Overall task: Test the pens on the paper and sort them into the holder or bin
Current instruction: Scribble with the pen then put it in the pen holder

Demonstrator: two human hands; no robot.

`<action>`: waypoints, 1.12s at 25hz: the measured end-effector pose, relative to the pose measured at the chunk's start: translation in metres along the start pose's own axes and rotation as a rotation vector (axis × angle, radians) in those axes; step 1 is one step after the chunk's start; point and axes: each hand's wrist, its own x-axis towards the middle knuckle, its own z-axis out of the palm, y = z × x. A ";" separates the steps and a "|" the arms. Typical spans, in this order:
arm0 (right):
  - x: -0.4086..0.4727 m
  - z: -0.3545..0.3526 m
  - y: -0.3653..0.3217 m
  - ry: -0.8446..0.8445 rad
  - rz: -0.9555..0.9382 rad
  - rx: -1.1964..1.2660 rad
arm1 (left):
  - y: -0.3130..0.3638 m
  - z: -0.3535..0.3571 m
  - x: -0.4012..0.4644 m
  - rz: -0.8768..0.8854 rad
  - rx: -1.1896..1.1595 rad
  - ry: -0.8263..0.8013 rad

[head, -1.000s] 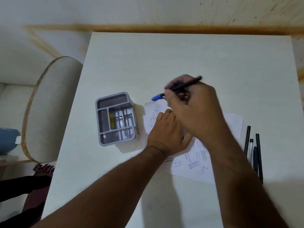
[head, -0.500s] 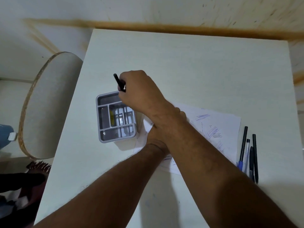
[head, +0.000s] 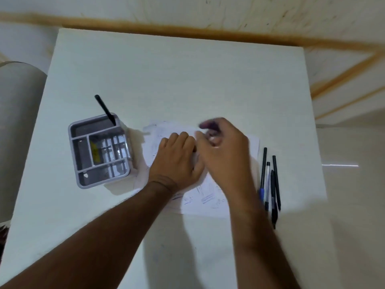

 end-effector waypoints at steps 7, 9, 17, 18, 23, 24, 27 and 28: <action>-0.035 -0.104 0.100 0.234 0.353 -0.370 | -0.001 0.007 0.002 0.015 0.010 0.013; -0.035 -0.098 0.106 0.195 0.403 -0.437 | -0.001 0.007 0.001 0.010 0.007 0.025; -0.035 -0.082 0.109 0.208 0.508 -0.475 | -0.002 0.011 0.000 0.009 -0.005 0.013; -0.034 -0.084 0.105 0.213 0.508 -0.423 | -0.003 0.011 0.000 0.007 -0.011 0.007; -0.022 -0.084 0.073 0.130 0.457 0.308 | -0.005 0.008 -0.003 0.037 -0.080 -0.004; -0.019 -0.076 0.068 0.068 0.423 0.363 | -0.005 0.008 -0.003 0.043 -0.090 -0.011; -0.010 -0.041 0.063 -0.025 0.340 0.343 | -0.004 0.005 -0.002 0.069 -0.080 -0.033; -0.009 -0.030 0.062 -0.034 0.328 0.349 | -0.004 0.004 -0.002 0.089 -0.074 -0.035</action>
